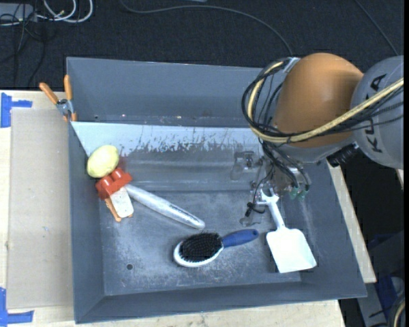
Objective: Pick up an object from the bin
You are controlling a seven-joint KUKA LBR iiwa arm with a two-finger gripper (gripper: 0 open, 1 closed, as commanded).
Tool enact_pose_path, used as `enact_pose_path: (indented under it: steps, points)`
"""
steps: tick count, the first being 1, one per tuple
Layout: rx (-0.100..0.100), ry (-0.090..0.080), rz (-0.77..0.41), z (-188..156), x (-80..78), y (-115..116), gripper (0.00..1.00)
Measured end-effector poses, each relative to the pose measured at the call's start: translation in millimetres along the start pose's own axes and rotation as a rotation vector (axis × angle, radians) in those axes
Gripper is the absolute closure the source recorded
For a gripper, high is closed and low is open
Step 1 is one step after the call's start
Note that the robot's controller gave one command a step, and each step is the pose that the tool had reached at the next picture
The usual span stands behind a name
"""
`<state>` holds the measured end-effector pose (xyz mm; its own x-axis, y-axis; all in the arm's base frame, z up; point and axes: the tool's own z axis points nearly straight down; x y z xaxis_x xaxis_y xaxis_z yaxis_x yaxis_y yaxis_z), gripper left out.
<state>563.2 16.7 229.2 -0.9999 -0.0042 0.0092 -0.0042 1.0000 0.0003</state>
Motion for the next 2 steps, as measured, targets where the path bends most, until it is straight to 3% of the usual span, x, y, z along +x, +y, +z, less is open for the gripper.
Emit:
enact_pose_path:
  steps: [1,2]
  points:
    - [0.000,-0.008,0.001,-4.3,-1.4,-0.1,0.00]
    - [0.000,-0.006,-0.121,53.9,16.6,-3.0,0.00]
